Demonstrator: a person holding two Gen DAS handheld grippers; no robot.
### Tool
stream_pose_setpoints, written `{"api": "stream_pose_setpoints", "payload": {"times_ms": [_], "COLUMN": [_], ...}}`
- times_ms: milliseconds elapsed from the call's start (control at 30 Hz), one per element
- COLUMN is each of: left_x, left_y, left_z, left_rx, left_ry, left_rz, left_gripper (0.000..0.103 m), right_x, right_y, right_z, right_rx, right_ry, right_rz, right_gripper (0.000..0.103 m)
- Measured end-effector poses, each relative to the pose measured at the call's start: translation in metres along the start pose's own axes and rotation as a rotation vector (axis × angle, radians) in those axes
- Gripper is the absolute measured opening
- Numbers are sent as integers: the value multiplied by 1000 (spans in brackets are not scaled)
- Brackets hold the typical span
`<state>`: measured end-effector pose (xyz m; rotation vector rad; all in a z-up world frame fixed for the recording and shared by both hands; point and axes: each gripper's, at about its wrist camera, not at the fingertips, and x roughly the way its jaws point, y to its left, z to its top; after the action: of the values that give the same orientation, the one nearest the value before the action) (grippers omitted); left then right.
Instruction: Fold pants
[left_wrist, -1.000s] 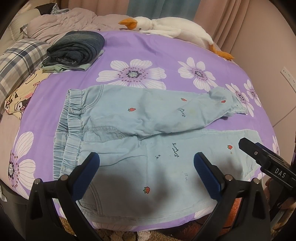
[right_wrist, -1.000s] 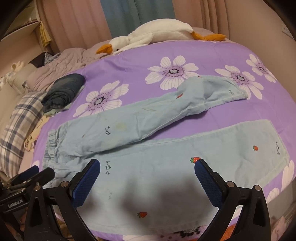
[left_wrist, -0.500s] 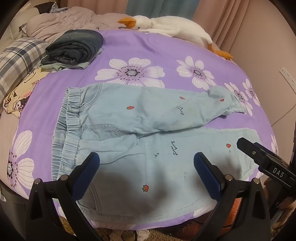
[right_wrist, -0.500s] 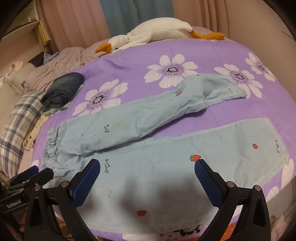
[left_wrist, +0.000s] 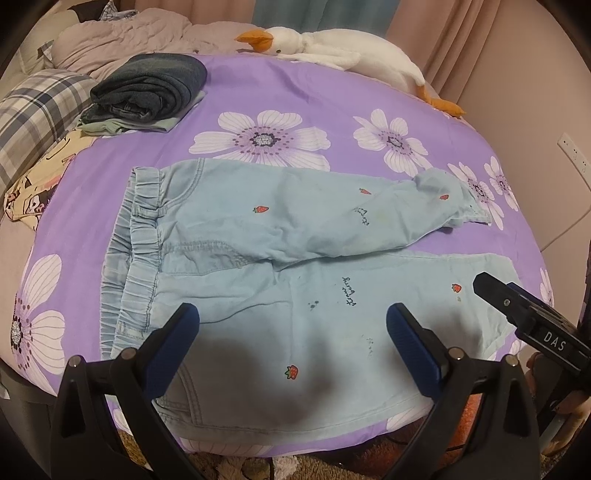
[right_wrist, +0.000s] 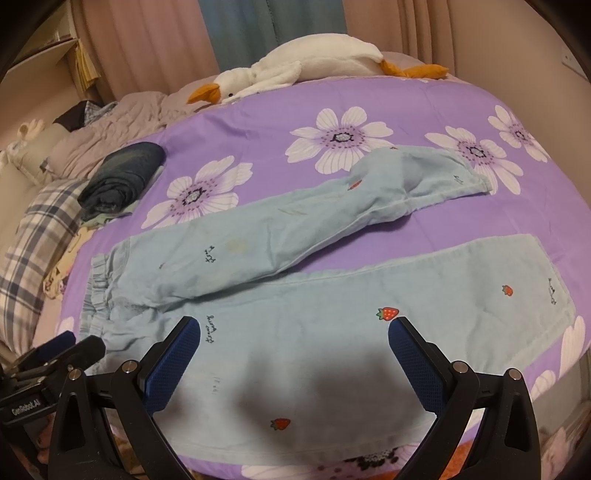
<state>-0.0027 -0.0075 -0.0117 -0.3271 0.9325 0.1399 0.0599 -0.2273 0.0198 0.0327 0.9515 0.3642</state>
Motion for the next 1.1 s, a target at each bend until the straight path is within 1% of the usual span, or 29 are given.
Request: {"api": "stream_pose_setpoints", "payload": {"times_ms": [567,933,1100], "left_x": [3,3,3], "left_y": [5,8,13], "left_z": [0,0,1], "left_rx": [-10,-31,-44], "left_ry": [37,43,40], "left_rz": [-15,-2,-9], "left_gripper": [98,95,95], "right_x": [1,3,4], "right_y": [-1,-8,-11], "right_z": [-2,-3,-4], "right_rx": [11,37,47], "right_ry": [12,15,18], "right_rz": [-22,-32,-30], "right_gripper": [102,102,102]}}
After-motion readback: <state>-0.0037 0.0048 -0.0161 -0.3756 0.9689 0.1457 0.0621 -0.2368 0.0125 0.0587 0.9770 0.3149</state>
